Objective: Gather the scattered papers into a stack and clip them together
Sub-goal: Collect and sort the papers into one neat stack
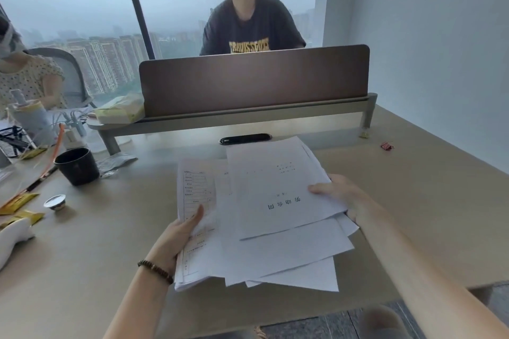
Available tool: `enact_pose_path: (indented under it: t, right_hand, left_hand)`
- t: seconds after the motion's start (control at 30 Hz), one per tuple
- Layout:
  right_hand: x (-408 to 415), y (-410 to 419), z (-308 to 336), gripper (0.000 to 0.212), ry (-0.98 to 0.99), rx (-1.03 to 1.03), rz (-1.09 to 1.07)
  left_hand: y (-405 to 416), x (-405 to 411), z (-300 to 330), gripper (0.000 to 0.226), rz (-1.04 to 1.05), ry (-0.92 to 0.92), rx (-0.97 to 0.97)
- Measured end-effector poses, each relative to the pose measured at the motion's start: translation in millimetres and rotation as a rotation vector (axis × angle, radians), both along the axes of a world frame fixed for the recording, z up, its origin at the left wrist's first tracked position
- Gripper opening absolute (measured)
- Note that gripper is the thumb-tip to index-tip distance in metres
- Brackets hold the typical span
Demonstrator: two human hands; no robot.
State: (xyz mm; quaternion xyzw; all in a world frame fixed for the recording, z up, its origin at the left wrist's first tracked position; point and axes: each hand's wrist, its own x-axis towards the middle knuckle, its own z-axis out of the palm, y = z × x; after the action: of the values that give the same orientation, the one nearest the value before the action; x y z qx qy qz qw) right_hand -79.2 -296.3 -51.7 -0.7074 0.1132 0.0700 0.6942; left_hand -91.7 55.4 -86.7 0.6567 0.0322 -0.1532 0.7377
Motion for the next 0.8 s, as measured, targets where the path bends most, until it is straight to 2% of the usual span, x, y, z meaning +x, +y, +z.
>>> enact_pose_path:
  t: [0.07, 0.17, 0.3, 0.37, 0.43, 0.57, 0.73, 0.8]
  right_hand:
    - [0, 4, -8, 0.020, 0.033, 0.016, -0.002]
    - [3, 13, -21, 0.024, 0.085, -0.008, 0.013]
    - [3, 24, -35, 0.014, 0.091, 0.047, 0.024]
    - [2, 28, -37, 0.014, 0.100, 0.078, 0.019]
    - [0, 29, -38, 0.017, 0.106, 0.089, 0.017]
    - [-2, 28, -36, 0.018, 0.103, 0.093, -0.015]
    - [0, 28, -29, 0.026, 0.033, 0.132, -0.029]
    - [1, 28, -26, 0.037, -0.008, 0.153, -0.021]
  left_hand:
    - [-4, 2, -1, 0.102, 0.000, 0.000, 0.035]
    - [-11, 6, -4, 0.115, 0.000, -0.046, 0.100]
    - [-26, 6, 1, 0.102, -0.040, -0.092, 0.160]
    - [-32, 4, 4, 0.080, -0.070, -0.077, 0.161]
    - [-36, 3, 1, 0.063, -0.083, -0.034, 0.099]
    - [-35, 3, -2, 0.050, -0.082, 0.068, -0.031]
    - [-39, 4, 1, 0.032, -0.062, 0.038, -0.052]
    - [-40, 6, 4, 0.026, -0.021, 0.022, -0.069]
